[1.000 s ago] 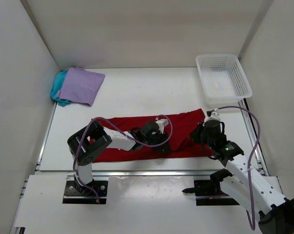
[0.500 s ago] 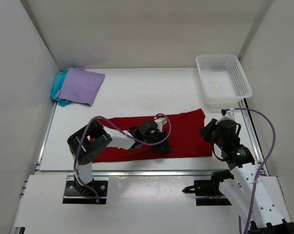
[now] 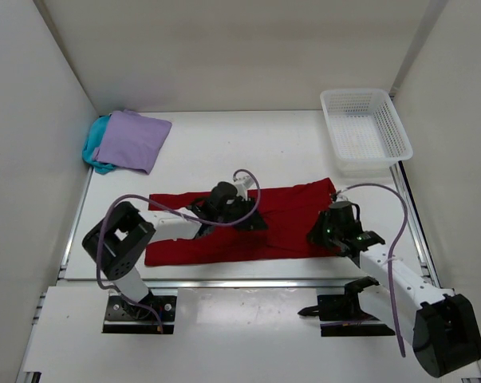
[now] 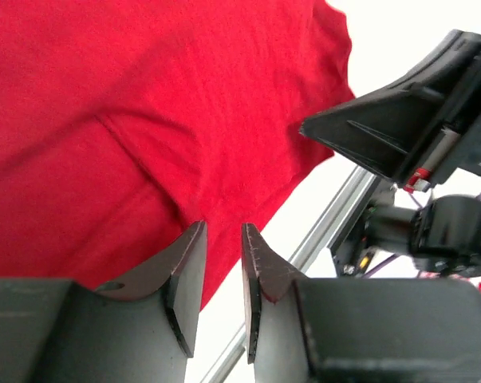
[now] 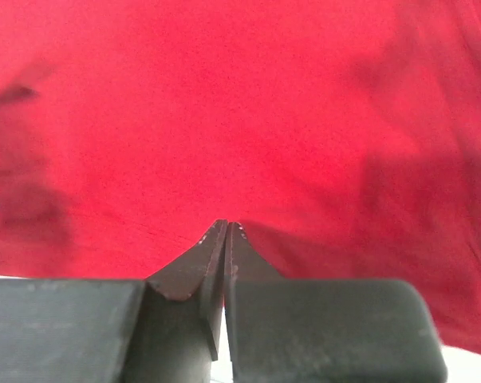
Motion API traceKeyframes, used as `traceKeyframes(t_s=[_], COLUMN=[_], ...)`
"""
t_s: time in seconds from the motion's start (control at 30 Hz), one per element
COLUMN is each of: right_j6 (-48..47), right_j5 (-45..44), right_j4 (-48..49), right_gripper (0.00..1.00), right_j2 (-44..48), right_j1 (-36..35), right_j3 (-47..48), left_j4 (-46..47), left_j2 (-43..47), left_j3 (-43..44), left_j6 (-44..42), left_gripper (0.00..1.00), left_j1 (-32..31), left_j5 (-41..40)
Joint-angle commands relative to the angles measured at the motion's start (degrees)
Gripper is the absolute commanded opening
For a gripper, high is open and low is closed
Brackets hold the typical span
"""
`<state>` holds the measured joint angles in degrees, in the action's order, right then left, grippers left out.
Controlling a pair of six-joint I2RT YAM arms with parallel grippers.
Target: Fold and stack the t-shirts
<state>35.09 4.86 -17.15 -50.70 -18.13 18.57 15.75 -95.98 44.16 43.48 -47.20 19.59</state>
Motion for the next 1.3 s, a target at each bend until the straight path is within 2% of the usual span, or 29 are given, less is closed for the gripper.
traceKeyframes(t_s=[0.0, 0.13, 0.27, 0.4, 0.53, 0.63, 0.67, 0.7, 0.73, 0.77, 0.83, 0.87, 0.9, 0.93, 0.97, 1.0, 1.03, 1.13, 1.2, 1.27], right_j6=[-2.0, -0.5, -0.2, -4.8, -6.2, -7.6, -8.6, -9.9, -11.7, -12.4, -13.6, -12.1, -9.5, -7.9, -8.3, -10.4, -13.0, -17.0, -17.9, -16.5], right_j5=[-3.7, -2.3, -3.3, -2.0, 1.1, 4.4, 6.0, 7.1, 8.6, 8.8, 9.4, 12.4, 17.1, 17.2, 16.4, 14.9, 14.0, 10.5, 10.2, 9.3], right_j4=[7.6, 15.3, 20.6, 21.0, 18.6, 13.4, 9.0, 5.7, -2.1, -11.2, -23.8, -20.8, -10.6, -4.8, -3.2, -2.5, -3.1, -9.2, -9.3, -3.4], right_gripper=[0.0, 0.0, 0.0, 0.0, 0.0, 0.0, 0.0, 0.0, 0.0, 0.0, 0.0, 0.0, 0.0, 0.0, 0.0, 0.06, 0.19, 0.4, 0.42, 0.41], right_j2=[-3.2, -11.0, -21.5, -39.3, -51.8, -64.0, -70.7, -78.2, -85.7, -90.2, -108.6, -107.3, -99.8, -92.8, -89.9, -85.3, -82.0, -74.8, -69.4, -58.6], right_j1=[-2.8, -2.4, -2.9, -3.3, -3.2, -2.4, -1.8, -1.7, -2.3, -2.7, -3.1, -3.1, -2.0, -1.7, -2.1, -3.0, -3.4, -4.7, -5.5, -7.3], right_j3=[8.3, 9.7, 11.0, 21.7, 33.6, 50.8, 61.3, 74.6, 90.5, 99.6, 141.2, 133.1, 126.2, 116.4, 113.3, 110.9, 111.3, 112.0, 106.3, 85.9], left_j4=[-2.6, -4.4, -3.8, -2.7, -3.7, -4.1, -4.3, -4.5, -5.3, -5.8, -7.4, -7.7, -7.4, -7.1, -7.5, -7.8, -7.9, -7.7, -7.6, -7.4], left_j2=[4.2, 9.9, 13.4, 14.7, 17.8, 20.7, 21.2, 21.8, 22.3, 22.5, 22.1, 22.1, 22.4, 22.9, 23.5, 24.1, 24.3, 24.8, 24.9, 25.1], left_j3=[0.0, -2.1, -4.3, -4.1, -3.5, -4.9, -5.4, -5.8, -6.0, -5.9, -5.8, -6.4, -7.1, -7.4, -7.8, -7.9, -8.6, -9.6, -10.0, -11.3], left_j6=[-1.7, -2.8, -2.5, -1.5, -2.5, -2.3, -2.1, -2.0, -2.3, -2.6, -3.5, -3.1, -2.7, -2.7, -2.5, -2.7, -2.6, -2.1, -2.4, -2.3], left_gripper=[0.35, 0.36, 0.37, 0.37, 0.37, 0.37, 0.37, 0.37, 0.37, 0.38, 0.37, 0.37, 0.37, 0.37, 0.37, 0.37, 0.38, 0.37, 0.37, 0.37], left_j1=[5.5, 10.3, 11.3, 10.2, 11.0, 13.4, 14.5, 14.8, 15.5, 15.8, 15.8, 16.3, 16.2, 16.6, 16.4, 16.8, 16.9, 18.5, 19.8, 21.0], left_j5=[3.7, 1.9, 2.0, 3.7, 3.6, 3.0, 3.2, 2.9, 3.0, 2.7, 2.6, 2.7, 2.4, 1.9, 1.6, 0.9, 0.3, 1.0, 0.9, 1.1])
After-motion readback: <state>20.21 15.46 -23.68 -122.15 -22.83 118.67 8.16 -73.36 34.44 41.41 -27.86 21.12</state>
